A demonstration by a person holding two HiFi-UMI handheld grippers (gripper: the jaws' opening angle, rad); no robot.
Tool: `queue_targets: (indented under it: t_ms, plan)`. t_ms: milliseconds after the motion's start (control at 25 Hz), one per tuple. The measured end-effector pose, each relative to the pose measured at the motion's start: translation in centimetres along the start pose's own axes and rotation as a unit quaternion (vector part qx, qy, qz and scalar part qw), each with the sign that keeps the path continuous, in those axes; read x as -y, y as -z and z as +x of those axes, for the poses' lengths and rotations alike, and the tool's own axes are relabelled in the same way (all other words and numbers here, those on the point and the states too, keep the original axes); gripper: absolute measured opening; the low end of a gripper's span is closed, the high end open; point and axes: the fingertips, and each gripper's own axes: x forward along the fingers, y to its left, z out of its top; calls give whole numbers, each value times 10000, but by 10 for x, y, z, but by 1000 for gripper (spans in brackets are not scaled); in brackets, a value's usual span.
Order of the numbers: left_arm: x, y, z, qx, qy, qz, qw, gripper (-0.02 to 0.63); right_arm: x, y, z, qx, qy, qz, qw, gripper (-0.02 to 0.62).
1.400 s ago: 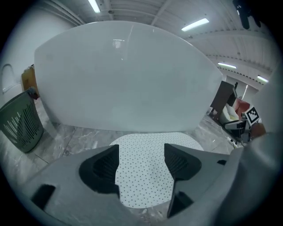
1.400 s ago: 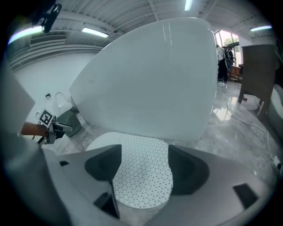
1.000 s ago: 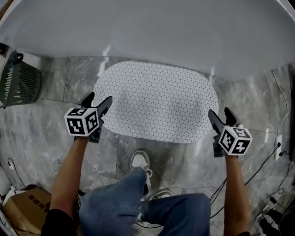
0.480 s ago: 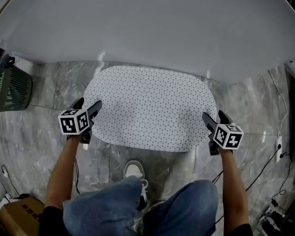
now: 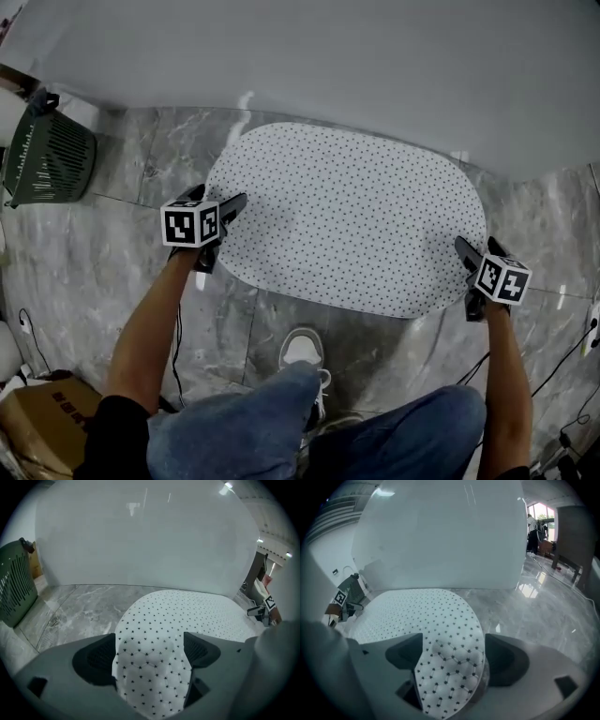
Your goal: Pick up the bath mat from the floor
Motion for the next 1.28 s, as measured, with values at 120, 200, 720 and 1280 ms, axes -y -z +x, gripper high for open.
queue_targets:
  t_ms: [120, 200, 720, 1280]
  plan:
    - [-9, 5, 4, -57, -115, 14, 9999, 469, 5, 15, 7, -229, 102, -110, 9996, 427]
    - [-12, 12, 7, -168, -147, 48, 9997, 477, 7, 20, 10, -274, 178, -178, 9993, 433]
    - [-19, 21, 12, -150, -235, -21, 9996, 501, 8, 20, 13, -413, 251, -210, 9986, 448]
    - [21, 19, 10, -213, 162, -319, 9991, 99, -9, 14, 12, -128, 151, 186, 9996, 258]
